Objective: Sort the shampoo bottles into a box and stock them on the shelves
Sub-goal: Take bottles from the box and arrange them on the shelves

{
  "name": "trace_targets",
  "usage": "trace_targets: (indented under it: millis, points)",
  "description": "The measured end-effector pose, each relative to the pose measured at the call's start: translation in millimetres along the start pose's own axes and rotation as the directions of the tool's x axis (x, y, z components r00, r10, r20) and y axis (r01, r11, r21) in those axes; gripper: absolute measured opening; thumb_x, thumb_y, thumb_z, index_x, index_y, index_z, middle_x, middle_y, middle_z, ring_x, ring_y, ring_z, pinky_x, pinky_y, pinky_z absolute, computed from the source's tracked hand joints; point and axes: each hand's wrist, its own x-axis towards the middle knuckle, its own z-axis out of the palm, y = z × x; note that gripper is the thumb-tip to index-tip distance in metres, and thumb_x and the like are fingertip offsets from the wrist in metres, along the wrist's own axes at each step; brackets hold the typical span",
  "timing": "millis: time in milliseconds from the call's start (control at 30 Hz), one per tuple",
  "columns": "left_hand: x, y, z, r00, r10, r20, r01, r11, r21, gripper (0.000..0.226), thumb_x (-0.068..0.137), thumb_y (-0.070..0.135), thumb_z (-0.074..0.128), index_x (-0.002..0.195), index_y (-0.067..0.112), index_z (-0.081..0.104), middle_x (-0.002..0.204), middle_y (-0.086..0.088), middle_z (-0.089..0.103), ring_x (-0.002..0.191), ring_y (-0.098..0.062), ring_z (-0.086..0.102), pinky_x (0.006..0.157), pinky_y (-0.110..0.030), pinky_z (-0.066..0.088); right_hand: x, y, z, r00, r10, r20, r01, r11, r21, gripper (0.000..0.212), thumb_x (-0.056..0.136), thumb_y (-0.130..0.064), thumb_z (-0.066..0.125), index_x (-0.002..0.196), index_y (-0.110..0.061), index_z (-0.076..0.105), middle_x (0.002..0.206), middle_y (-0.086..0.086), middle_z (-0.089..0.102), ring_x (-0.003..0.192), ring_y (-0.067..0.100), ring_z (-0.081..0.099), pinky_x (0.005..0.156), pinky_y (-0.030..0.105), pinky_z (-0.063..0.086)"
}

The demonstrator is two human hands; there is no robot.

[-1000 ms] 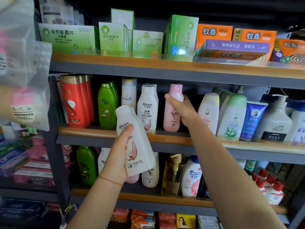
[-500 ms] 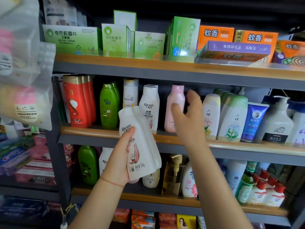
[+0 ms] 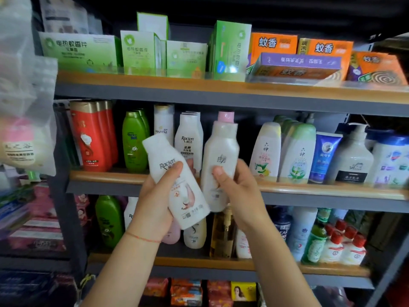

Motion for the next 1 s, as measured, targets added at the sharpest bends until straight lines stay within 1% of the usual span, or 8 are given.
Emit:
trace_targets:
  millis: [100, 233, 367, 467, 633, 767, 833, 1000]
  points:
    - [5.6, 4.1, -9.9, 0.999, 0.036, -0.033, -0.036, 0.999, 0.01, 0.043, 0.078, 0.025, 0.067, 0.119, 0.013, 0.063, 0.103, -0.013, 0.075, 0.09, -0.027, 0.074, 0.073, -0.039, 0.062, 18.8, -12.3, -21.9, 0.99, -0.128, -0.066, 0.126, 0.991, -0.035, 0.038, 0.085, -0.033, 0.075, 0.119, -0.022, 0.061, 0.113, 0.001, 0.071, 0.107, 0.018, 0.068, 0.085, 0.035, 0.058]
    - [9.3, 0.9, -13.7, 0.999, 0.037, -0.03, -0.036, 0.999, 0.037, 0.041, 0.079, 0.024, 0.068, 0.119, 0.013, 0.063, 0.103, -0.013, 0.075, 0.085, -0.026, 0.074, 0.074, -0.039, 0.062, 49.7, -22.5, -32.4, 0.98, -0.197, -0.036, 0.192, 0.975, -0.109, 0.045, 0.083, -0.033, 0.073, 0.121, -0.014, 0.06, 0.118, 0.009, 0.068, 0.111, 0.024, 0.064, 0.087, 0.036, 0.055]
    - [9.9, -1.2, -14.3, 0.999, 0.036, -0.002, -0.036, 0.995, 0.088, 0.044, 0.081, 0.023, 0.067, 0.122, 0.011, 0.061, 0.103, -0.013, 0.075, 0.087, -0.027, 0.073, 0.081, -0.042, 0.059, 67.6, -9.4, -34.6, 0.986, -0.164, -0.012, 0.159, 0.969, -0.187, 0.036, 0.087, -0.025, 0.073, 0.12, -0.015, 0.062, 0.112, 0.005, 0.07, 0.103, 0.019, 0.065, 0.078, 0.027, 0.053]
    - [12.6, 0.2, -17.3, 0.999, 0.036, -0.014, -0.034, 0.992, 0.118, 0.047, 0.077, 0.024, 0.071, 0.121, 0.01, 0.063, 0.106, -0.013, 0.075, 0.091, -0.027, 0.072, 0.077, -0.039, 0.059, 72.8, 0.6, -38.7, 0.992, -0.123, -0.021, 0.114, 0.961, -0.251, 0.032, 0.09, -0.019, 0.072, 0.12, -0.015, 0.062, 0.108, 0.003, 0.071, 0.097, 0.015, 0.068, 0.072, 0.023, 0.054]
    - [22.9, 5.3, -21.7, 0.997, 0.05, -0.054, -0.04, 0.985, 0.166, 0.023, 0.083, 0.014, 0.072, 0.105, 0.016, 0.069, 0.089, -0.002, 0.076, 0.082, -0.016, 0.072, 0.073, -0.033, 0.056, 77.9, 9.4, -39.2, 0.992, -0.12, -0.047, 0.091, 0.907, -0.411, 0.029, 0.089, -0.026, 0.073, 0.116, -0.022, 0.063, 0.095, -0.005, 0.071, 0.08, 0.003, 0.066, 0.063, 0.016, 0.051]
    - [26.0, 6.0, -21.8, 0.997, 0.069, -0.023, -0.062, 0.972, 0.227, 0.033, 0.069, 0.022, 0.076, 0.101, 0.015, 0.071, 0.087, -0.002, 0.076, 0.081, -0.017, 0.073, 0.07, -0.033, 0.057, 81.3, 13.5, -37.2, 0.984, -0.155, -0.083, 0.091, 0.856, -0.508, 0.035, 0.089, -0.032, 0.072, 0.119, -0.021, 0.06, 0.095, -0.004, 0.071, 0.086, 0.013, 0.067, 0.072, 0.027, 0.055]
    - [27.1, 4.3, -22.1, 0.997, 0.071, -0.023, -0.064, 0.973, 0.223, 0.034, 0.067, 0.023, 0.076, 0.099, 0.014, 0.071, 0.085, -0.002, 0.076, 0.079, -0.016, 0.073, 0.068, -0.031, 0.058, 81.1, 13.8, -35.1, 0.979, -0.172, -0.112, 0.081, 0.824, -0.561, 0.037, 0.091, -0.035, 0.069, 0.121, -0.019, 0.056, 0.096, -0.004, 0.068, 0.086, 0.012, 0.065, 0.071, 0.025, 0.052]
    - [30.1, 1.8, -25.1, 0.997, 0.063, -0.047, -0.052, 0.979, 0.197, 0.028, 0.07, 0.02, 0.076, 0.097, 0.013, 0.071, 0.084, -0.002, 0.075, 0.078, -0.016, 0.071, 0.075, -0.035, 0.057, 77.4, 15.7, -28.9, 0.964, -0.211, -0.161, 0.04, 0.715, -0.698, 0.034, 0.095, -0.039, 0.062, 0.114, -0.014, 0.05, 0.082, -0.008, 0.053, 0.071, 0.006, 0.054, 0.054, 0.017, 0.036]
